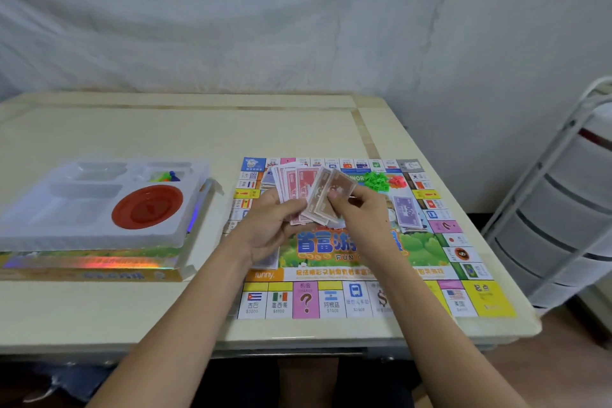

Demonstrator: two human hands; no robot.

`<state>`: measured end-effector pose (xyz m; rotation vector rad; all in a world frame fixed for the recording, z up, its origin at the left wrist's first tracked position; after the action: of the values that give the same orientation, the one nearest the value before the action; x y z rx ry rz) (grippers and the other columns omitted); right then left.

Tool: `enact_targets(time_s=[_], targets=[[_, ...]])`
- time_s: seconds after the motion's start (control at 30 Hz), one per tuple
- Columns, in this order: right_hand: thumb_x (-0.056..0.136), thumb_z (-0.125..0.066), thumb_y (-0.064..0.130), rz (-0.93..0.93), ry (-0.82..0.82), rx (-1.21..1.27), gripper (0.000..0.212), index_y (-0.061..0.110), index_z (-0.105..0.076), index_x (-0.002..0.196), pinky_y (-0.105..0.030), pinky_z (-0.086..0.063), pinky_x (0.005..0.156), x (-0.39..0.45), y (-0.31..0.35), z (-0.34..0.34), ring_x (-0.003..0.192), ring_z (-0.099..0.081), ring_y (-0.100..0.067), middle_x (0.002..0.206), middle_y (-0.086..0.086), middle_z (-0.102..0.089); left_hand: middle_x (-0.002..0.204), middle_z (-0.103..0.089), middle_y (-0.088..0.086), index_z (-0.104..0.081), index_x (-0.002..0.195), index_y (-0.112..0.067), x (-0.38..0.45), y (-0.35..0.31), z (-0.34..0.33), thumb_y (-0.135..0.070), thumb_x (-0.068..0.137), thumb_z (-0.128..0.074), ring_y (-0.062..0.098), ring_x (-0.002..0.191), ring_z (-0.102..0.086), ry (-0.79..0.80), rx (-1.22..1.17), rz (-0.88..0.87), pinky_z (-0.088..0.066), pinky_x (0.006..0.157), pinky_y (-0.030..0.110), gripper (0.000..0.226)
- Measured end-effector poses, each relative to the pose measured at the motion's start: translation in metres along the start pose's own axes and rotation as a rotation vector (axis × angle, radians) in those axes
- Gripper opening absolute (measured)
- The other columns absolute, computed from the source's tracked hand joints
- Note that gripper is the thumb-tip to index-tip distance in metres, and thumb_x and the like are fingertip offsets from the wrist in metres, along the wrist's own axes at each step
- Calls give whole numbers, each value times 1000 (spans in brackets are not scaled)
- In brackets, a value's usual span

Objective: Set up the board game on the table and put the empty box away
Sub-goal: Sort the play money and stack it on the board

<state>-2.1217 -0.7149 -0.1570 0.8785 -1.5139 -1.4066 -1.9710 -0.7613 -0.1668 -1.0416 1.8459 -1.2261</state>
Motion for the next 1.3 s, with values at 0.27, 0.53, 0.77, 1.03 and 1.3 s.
enact_targets(time_s=[0.27,0.53,0.77,1.03,1.3], targets=[[93,-63,8,7,7,64,15,12,-74,101,-24,-57,67,0,-3,4,75,-71,-15,85,-3,-76,100,-75,13,-67,105,-13,10,8,-1,3,80,-74,32,90,-73,-169,113,-111,-59,79,44,30],[95,-61,12,-61,21,93,16,10,-73,105,-23,-56,63,-2,-8,3,73,-72,-11,86,-2,-76,101,-76,10,-67,106,-14,7,7,0,-10,83,-73,30,94,-72,-143,131,-120,-58,82,43,23],[94,-61,14,83,20,-197,18,19,-69,109,-25,-56,75,-6,-5,7,82,-68,-3,91,6,-73,71,-63,7,-64,91,-3,2,-8,8,-6,96,-51,19,66,-60,-322,139,-225,-52,63,26,14],[92,-63,12,210,148,-546,7,18,-64,96,-7,-39,58,-35,-14,-2,68,-55,7,77,18,-60,69,-59,-11,-62,106,-20,-10,12,-9,-29,99,-53,1,55,-55,-287,313,-136,-45,53,20,15],[94,-61,15,228,159,-555,9,20,-64,100,-6,-39,62,-39,-15,-4,77,-56,3,87,10,-65,102,-71,-4,-65,107,-30,-16,10,-10,-32,95,-60,13,90,-67,-304,409,-160,-57,77,32,13]])
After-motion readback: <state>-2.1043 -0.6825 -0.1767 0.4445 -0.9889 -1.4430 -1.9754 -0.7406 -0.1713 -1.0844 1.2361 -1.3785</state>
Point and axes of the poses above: each hand's wrist, its own x-axis towards the middle knuckle, its own z-axis out of the back of the hand, y = z × x, the point moved 4 cm from there along x, towards the middle knuckle
